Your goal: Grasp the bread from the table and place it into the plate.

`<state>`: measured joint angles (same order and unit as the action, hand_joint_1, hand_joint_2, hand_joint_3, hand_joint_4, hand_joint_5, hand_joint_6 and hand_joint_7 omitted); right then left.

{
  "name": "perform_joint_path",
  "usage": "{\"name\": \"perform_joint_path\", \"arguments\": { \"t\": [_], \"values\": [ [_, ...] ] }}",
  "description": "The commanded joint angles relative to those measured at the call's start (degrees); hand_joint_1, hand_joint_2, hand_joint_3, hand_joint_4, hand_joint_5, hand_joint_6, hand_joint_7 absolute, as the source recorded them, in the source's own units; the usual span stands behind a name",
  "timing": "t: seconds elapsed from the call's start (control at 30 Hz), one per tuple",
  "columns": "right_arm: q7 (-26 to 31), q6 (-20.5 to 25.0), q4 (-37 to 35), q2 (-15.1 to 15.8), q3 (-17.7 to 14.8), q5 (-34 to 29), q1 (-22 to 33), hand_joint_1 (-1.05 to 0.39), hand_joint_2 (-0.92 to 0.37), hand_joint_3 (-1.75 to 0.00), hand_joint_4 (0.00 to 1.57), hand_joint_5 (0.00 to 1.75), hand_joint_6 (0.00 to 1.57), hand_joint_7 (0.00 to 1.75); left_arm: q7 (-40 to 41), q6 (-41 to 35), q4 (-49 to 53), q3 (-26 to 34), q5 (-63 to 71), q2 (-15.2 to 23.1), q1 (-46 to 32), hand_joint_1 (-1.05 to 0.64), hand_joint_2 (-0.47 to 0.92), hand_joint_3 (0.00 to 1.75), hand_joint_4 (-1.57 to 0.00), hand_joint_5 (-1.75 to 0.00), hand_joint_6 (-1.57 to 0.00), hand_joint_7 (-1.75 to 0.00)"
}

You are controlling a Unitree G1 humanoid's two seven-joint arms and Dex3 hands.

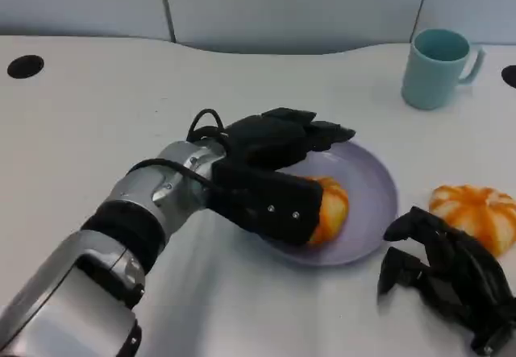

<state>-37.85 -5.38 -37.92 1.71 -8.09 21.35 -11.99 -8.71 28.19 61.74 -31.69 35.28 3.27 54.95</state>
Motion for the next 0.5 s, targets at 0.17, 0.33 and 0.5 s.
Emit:
{"name": "perform_joint_path", "arguments": {
  "t": [0.17,0.33,0.5],
  "values": [
    [1.2,3.2,-1.1,0.5,0.2,-0.8,1.2,-0.5,-0.92,-0.28,0.68,1.69,0.59,1.31,-5.7,1.3,-7.0,4.7,-6.6,3.6,-4.2,-1.05,0.92,0.53,0.0,0.0,0.0,0.0],
    [0.7,1.8,-1.6,-0.2,-0.1,-0.6,1.3,-0.49,-0.92,-0.3,0.68,1.68,0.58,1.31,-5.1,8.0,-13.0,10.1,-13.1,7.3,-10.8,-1.05,0.92,0.5,-0.09,-0.06,-0.06,-0.04],
    [0.3,0.7,-2.8,0.2,0.2,-1.3,0.7,-0.51,-0.92,-0.31,0.66,1.7,0.57,1.32,-5.0,17.0,-16.4,17.6,-24.8,6.4,-18.2,-0.96,0.92,0.49,-0.22,-0.16,-0.18,-0.11]
  ]
}}
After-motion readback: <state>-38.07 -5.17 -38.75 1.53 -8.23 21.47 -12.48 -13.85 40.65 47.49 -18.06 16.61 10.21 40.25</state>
